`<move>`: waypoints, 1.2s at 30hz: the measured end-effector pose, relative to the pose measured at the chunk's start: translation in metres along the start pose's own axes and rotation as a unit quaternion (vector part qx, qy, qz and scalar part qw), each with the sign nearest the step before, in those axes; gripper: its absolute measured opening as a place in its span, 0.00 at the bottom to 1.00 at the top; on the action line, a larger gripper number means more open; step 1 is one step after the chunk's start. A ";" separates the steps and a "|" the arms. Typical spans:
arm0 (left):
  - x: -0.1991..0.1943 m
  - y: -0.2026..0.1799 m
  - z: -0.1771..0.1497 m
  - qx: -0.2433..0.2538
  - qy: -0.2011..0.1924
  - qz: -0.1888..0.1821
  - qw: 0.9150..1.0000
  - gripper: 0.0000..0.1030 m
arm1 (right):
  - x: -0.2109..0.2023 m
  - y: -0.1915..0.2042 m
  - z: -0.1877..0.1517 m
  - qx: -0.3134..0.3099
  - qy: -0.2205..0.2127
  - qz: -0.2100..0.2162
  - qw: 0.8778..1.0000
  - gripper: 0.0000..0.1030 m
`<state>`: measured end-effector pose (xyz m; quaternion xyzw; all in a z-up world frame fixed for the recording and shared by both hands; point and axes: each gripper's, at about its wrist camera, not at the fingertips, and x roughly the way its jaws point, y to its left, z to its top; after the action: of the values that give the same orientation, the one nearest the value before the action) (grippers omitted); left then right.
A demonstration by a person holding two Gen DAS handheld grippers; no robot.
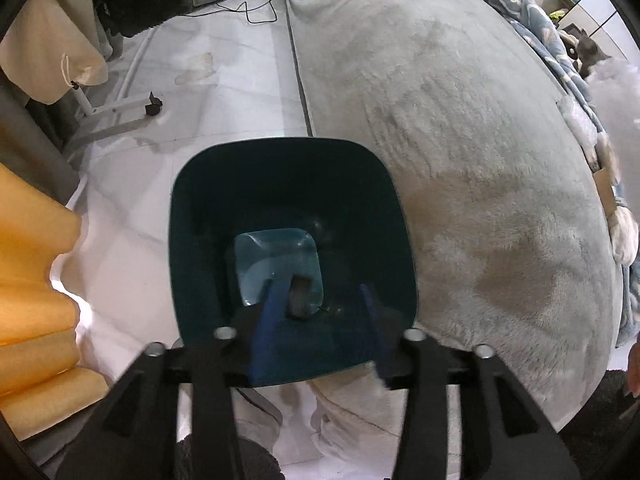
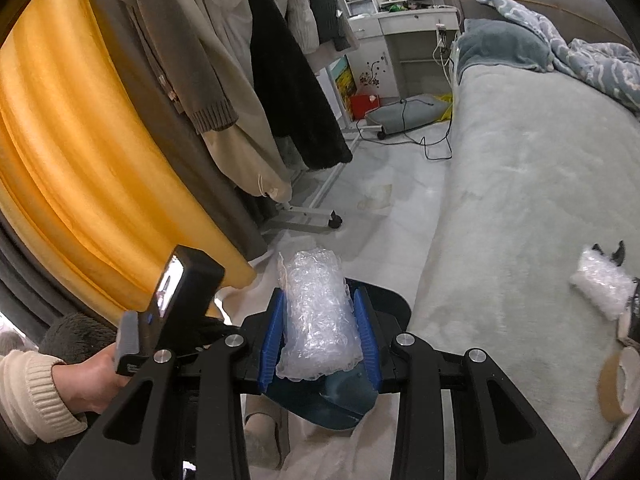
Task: Collect trash
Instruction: 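Carry the bubble wrap in the right tool over the teal wastebasket, then open the right tool to drop the bubble wrap into the wastebasket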
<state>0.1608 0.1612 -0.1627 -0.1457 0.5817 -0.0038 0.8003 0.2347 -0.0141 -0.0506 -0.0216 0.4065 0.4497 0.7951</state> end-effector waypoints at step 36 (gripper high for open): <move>-0.135 0.048 -0.008 0.003 -0.241 0.001 0.971 0.45 | 0.155 0.019 -0.035 -0.001 0.188 -0.065 0.980 0.35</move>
<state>0.1019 0.2292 -0.0506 -0.1392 0.3719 0.0302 0.9173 0.2401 0.0916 -0.1711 -0.1328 0.5455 0.3856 0.7322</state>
